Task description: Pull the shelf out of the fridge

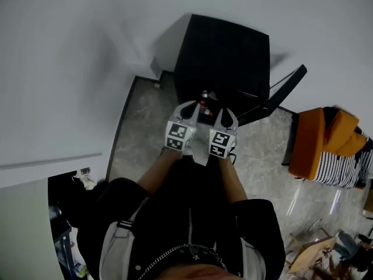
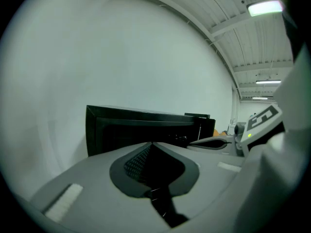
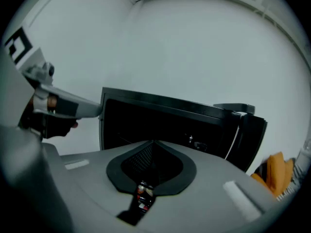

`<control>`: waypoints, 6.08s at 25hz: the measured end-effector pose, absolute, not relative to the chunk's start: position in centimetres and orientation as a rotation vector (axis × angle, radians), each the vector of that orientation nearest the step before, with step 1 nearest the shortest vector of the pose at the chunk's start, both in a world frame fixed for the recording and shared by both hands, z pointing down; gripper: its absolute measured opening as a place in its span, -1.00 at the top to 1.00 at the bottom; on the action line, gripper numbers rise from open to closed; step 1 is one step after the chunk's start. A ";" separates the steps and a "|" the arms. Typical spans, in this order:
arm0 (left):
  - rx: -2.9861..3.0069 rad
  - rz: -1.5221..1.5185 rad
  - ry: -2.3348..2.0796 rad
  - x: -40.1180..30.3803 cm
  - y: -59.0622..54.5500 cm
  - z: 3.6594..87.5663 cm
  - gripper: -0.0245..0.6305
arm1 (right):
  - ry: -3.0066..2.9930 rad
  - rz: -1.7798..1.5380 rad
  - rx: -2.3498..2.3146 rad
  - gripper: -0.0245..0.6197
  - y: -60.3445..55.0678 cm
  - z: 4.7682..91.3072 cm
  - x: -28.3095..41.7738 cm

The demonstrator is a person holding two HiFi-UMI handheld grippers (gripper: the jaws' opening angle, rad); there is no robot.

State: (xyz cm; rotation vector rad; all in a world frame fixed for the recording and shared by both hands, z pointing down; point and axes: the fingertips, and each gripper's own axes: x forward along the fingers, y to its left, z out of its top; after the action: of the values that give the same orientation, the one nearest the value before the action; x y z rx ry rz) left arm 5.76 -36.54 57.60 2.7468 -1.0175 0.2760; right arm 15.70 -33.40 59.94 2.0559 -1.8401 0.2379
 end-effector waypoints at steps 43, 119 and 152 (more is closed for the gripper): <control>2.457 0.383 -1.347 -10.0 -34.3 62.2 0.93 | -1.341 -0.476 1.354 0.51 -46.1 71.7 17.0; 1.519 -0.577 -0.536 6.1 -43.2 70.7 0.86 | -1.490 -0.412 1.383 0.62 -35.8 70.7 14.2; 1.487 -0.587 -0.501 5.1 -41.0 70.5 0.85 | -2.201 1.831 2.505 0.20 -31.6 70.5 22.1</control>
State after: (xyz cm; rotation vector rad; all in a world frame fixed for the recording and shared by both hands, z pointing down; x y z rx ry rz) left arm 5.07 -40.98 70.49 1.4865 -0.5009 -0.5868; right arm 22.14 -31.55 70.49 2.5052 -2.2013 1.8310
